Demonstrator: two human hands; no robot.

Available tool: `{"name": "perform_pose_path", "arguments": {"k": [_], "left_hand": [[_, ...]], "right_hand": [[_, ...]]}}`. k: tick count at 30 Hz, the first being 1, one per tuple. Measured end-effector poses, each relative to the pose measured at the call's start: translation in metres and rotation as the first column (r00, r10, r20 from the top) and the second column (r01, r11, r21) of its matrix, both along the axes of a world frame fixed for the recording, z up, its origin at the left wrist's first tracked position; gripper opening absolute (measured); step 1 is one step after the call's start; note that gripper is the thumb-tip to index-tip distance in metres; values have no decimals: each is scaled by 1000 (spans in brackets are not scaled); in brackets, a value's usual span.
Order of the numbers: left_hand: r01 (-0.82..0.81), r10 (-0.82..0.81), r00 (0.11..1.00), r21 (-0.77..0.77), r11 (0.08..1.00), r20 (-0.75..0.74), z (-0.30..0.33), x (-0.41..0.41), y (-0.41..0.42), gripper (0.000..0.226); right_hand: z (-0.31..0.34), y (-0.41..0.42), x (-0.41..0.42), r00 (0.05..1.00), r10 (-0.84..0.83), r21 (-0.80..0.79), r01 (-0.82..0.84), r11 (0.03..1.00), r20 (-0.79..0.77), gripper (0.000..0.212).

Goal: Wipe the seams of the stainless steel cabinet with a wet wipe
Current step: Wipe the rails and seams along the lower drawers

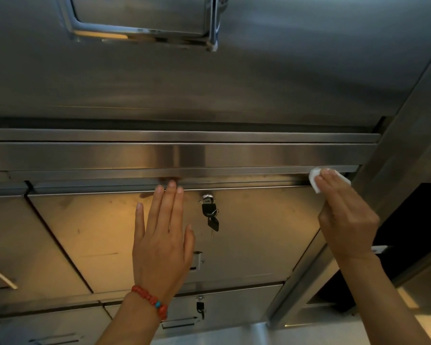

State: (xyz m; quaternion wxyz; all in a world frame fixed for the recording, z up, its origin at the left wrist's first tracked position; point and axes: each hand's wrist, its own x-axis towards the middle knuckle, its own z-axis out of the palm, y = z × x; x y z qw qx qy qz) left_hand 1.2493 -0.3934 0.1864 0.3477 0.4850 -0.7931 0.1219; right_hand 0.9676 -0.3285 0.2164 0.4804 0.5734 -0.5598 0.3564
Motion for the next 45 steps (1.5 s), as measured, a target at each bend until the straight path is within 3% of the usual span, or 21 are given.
{"name": "perform_pose_path", "arguments": {"k": [5,21,32,45], "left_hand": [[2,-2,1000,-15,1000,-7,-1,-1,-1,58],[6,-6,1000,-22,1000,-1,-1,0,-1,58],[0,1,1000,-13,1000,18,-1,1,-2,59],[5,-5,1000,-10,1000,18,1,1,-2,59]], "right_hand": [[-1,-2,4,998,-22,-37,24,999,51,26],[3,-3,14,992,56,52,-51,997,-111,27],[6,-5,22,986,115,82,-105,991,-119,36],[7,-5,23,980,150,129,-134,983,-131,32]]}}
